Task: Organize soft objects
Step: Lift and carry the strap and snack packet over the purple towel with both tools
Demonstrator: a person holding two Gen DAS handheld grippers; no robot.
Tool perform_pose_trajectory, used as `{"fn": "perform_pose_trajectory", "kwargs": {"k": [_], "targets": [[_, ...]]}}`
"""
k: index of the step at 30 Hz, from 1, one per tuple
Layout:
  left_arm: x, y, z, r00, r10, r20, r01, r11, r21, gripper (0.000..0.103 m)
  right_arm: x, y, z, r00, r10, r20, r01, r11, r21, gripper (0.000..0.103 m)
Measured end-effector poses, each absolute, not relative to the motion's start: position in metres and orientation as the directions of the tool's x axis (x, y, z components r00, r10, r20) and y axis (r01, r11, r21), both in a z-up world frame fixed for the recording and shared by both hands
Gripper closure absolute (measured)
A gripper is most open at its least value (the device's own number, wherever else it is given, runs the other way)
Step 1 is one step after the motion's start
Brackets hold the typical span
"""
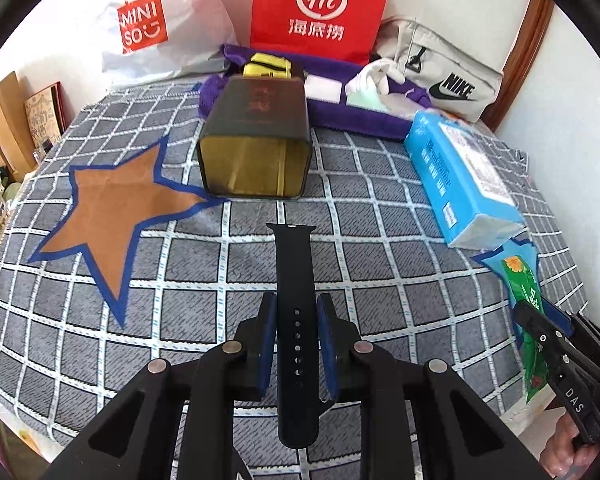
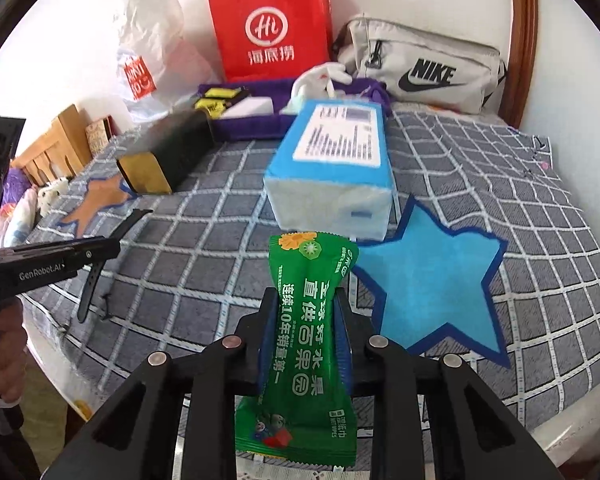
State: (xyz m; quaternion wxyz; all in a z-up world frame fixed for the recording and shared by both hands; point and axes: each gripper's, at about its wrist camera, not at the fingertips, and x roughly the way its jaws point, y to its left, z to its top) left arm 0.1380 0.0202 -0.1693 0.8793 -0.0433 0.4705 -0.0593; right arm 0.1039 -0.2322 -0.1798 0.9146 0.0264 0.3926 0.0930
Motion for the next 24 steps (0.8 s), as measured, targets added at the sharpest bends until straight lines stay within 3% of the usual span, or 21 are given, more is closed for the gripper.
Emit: {"fn": "perform_pose_trajectory", "kwargs": {"k": [24], "targets": [[0.142, 0.022, -0.087, 0.666, -0.147, -0.731, 0.080, 0.989, -0.125, 0.084, 0.113, -0.233, -0.110, 0.745, 0.198, -0.637, -0.181, 0.979, 0.093, 0.077]]}}
